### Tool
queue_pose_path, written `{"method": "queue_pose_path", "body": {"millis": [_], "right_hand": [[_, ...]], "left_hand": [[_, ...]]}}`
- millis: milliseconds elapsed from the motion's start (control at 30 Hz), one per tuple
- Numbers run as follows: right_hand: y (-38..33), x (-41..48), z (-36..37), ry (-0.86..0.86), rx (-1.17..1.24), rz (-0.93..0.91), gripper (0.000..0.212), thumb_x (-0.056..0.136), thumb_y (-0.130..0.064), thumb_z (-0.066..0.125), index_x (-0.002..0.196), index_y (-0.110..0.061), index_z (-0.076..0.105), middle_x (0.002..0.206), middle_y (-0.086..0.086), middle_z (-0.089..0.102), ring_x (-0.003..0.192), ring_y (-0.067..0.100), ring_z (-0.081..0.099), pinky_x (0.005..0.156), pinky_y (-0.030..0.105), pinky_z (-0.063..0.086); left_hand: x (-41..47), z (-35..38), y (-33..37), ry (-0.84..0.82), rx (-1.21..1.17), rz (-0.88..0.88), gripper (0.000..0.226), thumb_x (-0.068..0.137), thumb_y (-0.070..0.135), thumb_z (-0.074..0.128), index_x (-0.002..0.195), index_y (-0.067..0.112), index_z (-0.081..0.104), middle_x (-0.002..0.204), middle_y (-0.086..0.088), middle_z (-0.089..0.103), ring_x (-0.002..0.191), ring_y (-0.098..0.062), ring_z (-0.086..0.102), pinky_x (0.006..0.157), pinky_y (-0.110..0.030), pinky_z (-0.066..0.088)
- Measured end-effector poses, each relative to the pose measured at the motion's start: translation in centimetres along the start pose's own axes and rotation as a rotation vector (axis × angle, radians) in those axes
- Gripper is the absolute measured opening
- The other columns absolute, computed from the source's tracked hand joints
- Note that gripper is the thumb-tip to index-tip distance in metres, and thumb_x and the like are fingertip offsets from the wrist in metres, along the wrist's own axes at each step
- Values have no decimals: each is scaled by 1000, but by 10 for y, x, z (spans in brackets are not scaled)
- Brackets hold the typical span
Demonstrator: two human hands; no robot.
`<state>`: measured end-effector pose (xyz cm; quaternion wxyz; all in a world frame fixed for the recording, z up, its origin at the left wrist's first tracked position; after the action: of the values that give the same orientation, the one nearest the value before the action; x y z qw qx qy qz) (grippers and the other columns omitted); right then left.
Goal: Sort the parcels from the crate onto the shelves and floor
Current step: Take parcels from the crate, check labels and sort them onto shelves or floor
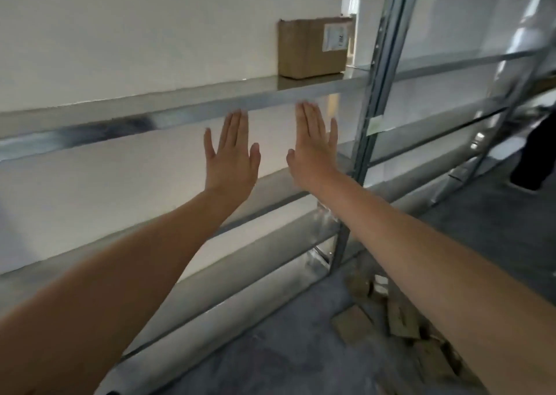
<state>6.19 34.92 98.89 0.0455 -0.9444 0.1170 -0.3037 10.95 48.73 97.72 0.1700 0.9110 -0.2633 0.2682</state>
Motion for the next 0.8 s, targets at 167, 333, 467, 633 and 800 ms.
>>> {"method": "queue_pose_path", "body": {"millis": [167,333,467,633,800], "right_hand": [[144,-38,-25,-7,-110,202,85,93,-10,48,155,-12,-11,164,3,-11,151,19,-14,120,51,-10],[251,-72,-35,-19,-221,431,83,90,-3,42,156,-10,-8,165,1,-10,151,17,-13,120,52,-7],[307,-89,-17,-55,-244,526,79,92,-5,39,156,-10,-7,165,0,-9,151,16,-13,120,50,-9],[372,-88,24,-153,-321,654,78,95,-12,40,156,-13,-9,164,-2,-12,150,15,-17,118,48,-13],[431,-68,66,-228,-324,813,80,93,-14,39,156,-14,-11,164,-2,-14,149,14,-19,118,48,-14]], "left_hand": [[8,70,141,-87,-144,204,59,105,32,22,157,15,-1,165,1,-2,151,-12,-5,122,-47,-5],[11,128,232,-168,-239,391,59,104,31,23,157,14,4,165,1,3,152,-13,-2,121,-48,-5],[29,188,271,-232,-332,459,59,105,32,25,157,13,6,165,0,4,152,-14,-1,121,-51,-2],[54,270,311,-338,-443,519,60,104,33,27,157,15,4,165,1,2,152,-13,-1,121,-55,4],[94,344,335,-436,-454,632,60,105,34,24,157,15,2,165,-1,1,152,-14,-3,121,-52,-4]]}}
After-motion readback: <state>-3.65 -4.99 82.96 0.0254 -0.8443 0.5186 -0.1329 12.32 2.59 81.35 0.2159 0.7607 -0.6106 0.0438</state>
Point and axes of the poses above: each hand's wrist, its own x-axis towards the middle knuckle, its own z-axis out of the palm, y = z × x, the point moved 9 cm from there along x, towards the middle knuckle
